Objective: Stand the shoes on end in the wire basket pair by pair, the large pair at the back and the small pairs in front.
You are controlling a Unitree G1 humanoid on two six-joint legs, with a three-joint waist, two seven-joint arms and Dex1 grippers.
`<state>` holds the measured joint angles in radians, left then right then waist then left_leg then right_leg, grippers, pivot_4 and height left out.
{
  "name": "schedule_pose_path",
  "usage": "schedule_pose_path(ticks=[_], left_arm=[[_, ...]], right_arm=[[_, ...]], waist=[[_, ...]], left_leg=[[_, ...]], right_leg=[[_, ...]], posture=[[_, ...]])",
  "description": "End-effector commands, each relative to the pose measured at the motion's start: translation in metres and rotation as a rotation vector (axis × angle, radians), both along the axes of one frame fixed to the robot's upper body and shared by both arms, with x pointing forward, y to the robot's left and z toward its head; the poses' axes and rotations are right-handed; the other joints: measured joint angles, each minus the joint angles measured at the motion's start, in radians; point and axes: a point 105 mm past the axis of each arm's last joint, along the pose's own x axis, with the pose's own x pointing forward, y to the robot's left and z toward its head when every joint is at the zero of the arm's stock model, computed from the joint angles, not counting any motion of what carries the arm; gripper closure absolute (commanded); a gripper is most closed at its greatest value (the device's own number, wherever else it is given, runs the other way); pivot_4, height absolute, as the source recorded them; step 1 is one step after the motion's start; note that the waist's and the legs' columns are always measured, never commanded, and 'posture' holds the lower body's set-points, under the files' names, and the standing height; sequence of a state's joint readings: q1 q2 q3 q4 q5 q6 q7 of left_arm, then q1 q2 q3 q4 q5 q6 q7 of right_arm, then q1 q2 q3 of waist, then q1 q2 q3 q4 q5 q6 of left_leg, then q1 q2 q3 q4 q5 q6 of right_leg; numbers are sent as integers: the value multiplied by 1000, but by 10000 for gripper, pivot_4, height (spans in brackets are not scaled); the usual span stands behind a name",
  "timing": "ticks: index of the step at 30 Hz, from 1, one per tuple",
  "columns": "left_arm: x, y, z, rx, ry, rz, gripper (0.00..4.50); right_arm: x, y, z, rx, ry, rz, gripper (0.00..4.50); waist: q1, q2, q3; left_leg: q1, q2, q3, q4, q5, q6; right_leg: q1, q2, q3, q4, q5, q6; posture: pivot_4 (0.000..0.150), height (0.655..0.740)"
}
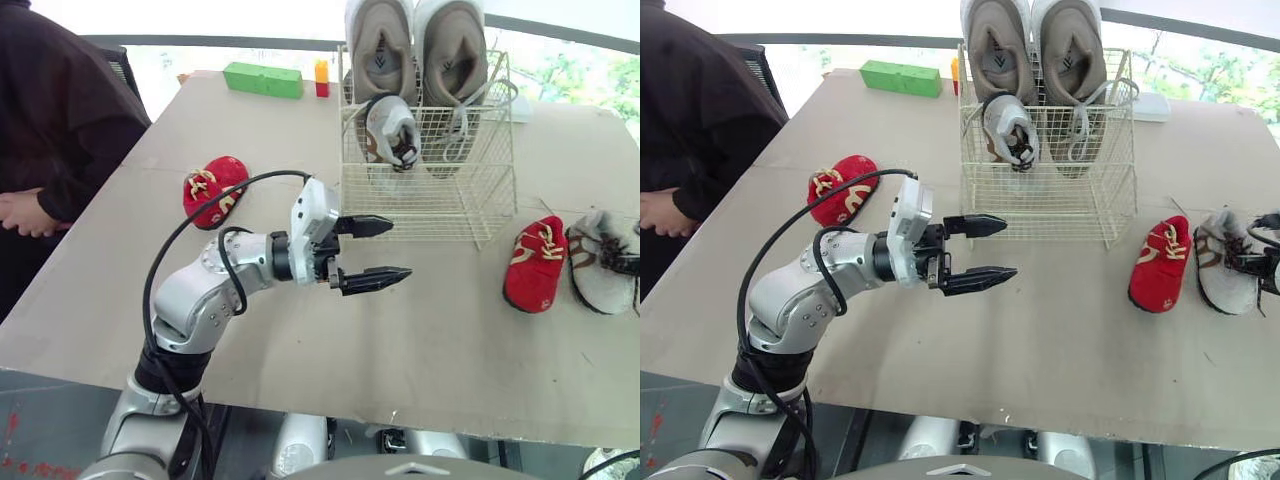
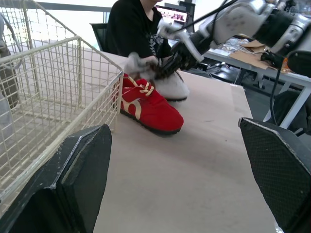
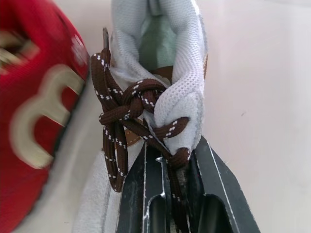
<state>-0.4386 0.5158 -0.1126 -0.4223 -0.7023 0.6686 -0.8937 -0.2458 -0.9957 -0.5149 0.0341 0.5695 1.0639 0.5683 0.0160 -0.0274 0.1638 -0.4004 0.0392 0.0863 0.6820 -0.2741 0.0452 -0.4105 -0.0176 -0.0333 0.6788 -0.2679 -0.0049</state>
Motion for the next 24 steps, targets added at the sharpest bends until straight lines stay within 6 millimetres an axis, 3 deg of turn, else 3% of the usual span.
schedule_pose_path(ticks=[1, 3, 6, 8, 11, 17, 19, 24], left_arm=[[-9, 1, 8, -31, -47, -13, 0], [-8, 3, 7, -37, -37, 1, 0], [-5, 7, 7, -38, -36, 31, 0], [-5, 10, 9, -39, -38, 36, 0], [1, 18, 15, -45, -56, 74, 0], [5, 32, 23, -43, -85, 161, 0], [4, 35, 25, -41, -93, 193, 0], [2, 39, 28, -33, -106, 250, 0]], right_arm=[[-13, 35, 113, 9, -582, 6, 44478], [-15, 60, 136, 26, -730, 21, 44478], [5, 123, 156, 56, -870, 140, 44478], [21, 157, 158, 83, -898, 219, 44478], [45, 187, 149, 65, -929, 278, 44478], [74, 208, 133, 9, -1025, 331, 44478], [81, 213, 119, -12, -1016, 344, 44478], [89, 213, 104, -30, -1041, 306, 44478]], waist=[[-15, 3, 0], [-27, 7, 1], [-37, 7, 0], [-41, 7, 0], [-30, 7, 0], [-14, 7, 0], [-26, 7, 0], [-36, 8, 0]], left_leg=[[1, 0, 0, -1, 0, -1], [2, 0, -2, -2, 1, -2], [5, 0, -2, -6, 3, -6], [6, 0, -1, -8, 4, -7], [6, 0, -1, -9, 4, -7], [1, -2, 0, -9, 2, -3], [1, -2, 1, -9, 2, -3], [5, 0, 0, -9, 4, -6]], right_leg=[[0, 1, 1, 0, 0, 0], [-1, 2, 1, 1, 0, 0], [-1, 3, 2, 1, 0, 0], [-1, 3, 3, 2, 0, 0], [-2, 4, 3, 2, 0, -1], [-4, 0, 2, -2, 0, -1], [-4, 0, 3, -2, 0, -1], [-3, 1, 3, 3, 1, -2]], posture=[[1500, 7400], [1500, 7400], [1500, 7400], [1500, 7400], [1500, 7400], [1500, 7400], [1500, 7400], [1500, 7400]])
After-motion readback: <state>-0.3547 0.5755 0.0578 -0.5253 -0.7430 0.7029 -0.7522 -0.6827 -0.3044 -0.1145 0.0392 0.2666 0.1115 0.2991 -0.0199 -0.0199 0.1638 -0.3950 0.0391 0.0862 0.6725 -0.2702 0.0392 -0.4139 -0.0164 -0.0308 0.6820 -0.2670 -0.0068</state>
